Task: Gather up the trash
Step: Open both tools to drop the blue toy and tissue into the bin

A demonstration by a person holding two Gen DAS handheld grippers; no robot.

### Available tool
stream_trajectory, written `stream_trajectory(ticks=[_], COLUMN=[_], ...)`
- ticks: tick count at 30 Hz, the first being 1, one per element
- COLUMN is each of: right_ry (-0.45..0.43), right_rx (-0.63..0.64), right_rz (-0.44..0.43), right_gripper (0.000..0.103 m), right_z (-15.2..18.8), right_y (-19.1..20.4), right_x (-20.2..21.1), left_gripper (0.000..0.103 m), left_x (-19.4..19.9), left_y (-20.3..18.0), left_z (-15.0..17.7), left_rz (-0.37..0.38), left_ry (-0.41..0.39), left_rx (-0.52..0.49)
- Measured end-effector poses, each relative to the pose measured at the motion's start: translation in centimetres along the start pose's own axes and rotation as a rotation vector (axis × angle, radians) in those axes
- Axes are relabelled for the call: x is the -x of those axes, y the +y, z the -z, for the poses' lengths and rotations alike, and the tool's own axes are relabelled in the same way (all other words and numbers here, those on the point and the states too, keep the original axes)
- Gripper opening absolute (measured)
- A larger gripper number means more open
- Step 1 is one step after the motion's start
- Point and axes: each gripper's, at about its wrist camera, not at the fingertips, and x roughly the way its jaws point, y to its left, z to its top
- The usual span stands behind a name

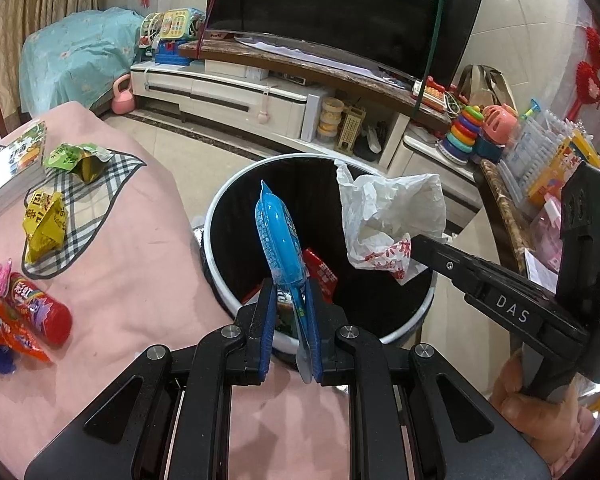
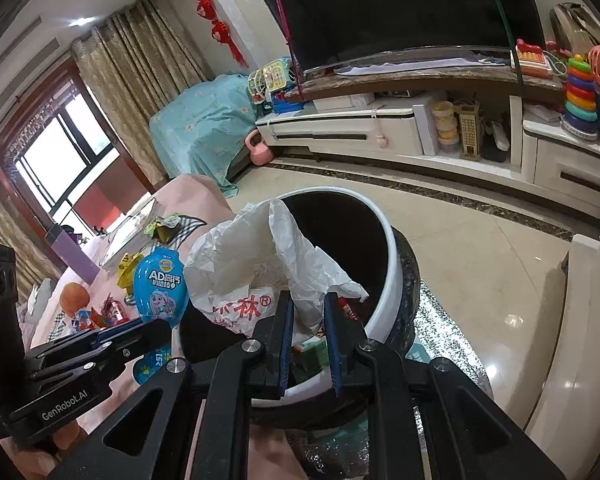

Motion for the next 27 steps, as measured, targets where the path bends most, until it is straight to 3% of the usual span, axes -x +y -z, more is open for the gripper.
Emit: stream_trajectory(ticks=[5,8,9,14,17,21,27], right_ry=[0.008,0.008,0.007,-0.004,-0.011,-0.035,-0.035], right_rx=[-0.006,-0.016,-0.018,-0.034,-0.039,-0.044,0.008], right_rz=[-0.005,-0.011,-0.012,-0.023,-0.034,-0.070,-0.091], right_gripper=[0.019,0.026,0.033,0.043,0.057,0.088,0.090], right_z=[-0.4,-0.6,-0.6,-0.2,0.2,1.0,2.9], right_y=[-0.3,-0.4,-0.4,-0.4,-0.2,0.7,3.3], right_x=[-0.5,-0.5,-0.5,0.1,0.4,1.1,1.4], left_gripper=[0.016,0.032,0.038,0.050,0.056,0.059,0.063], left_x=[-0.3,-0.1,0.1,0.7,1.1,2.1,4.3], left_y=[0.0,0.1,0.3,1.3,2.2,3.6,6.3], left_z=[-0.2,0.0,0.2,1.2,2.4,4.1,7.0], left_rz=[0.005,-0.007,-0.011,-0.018,-0.025,-0.046,-0.092], left_ry=[0.005,-0.004,-0.008,-0.012,-0.002,-0.003,-0.016], left_rx=[0.004,0.008,0.011,0.045,0.072,0.103,0.161])
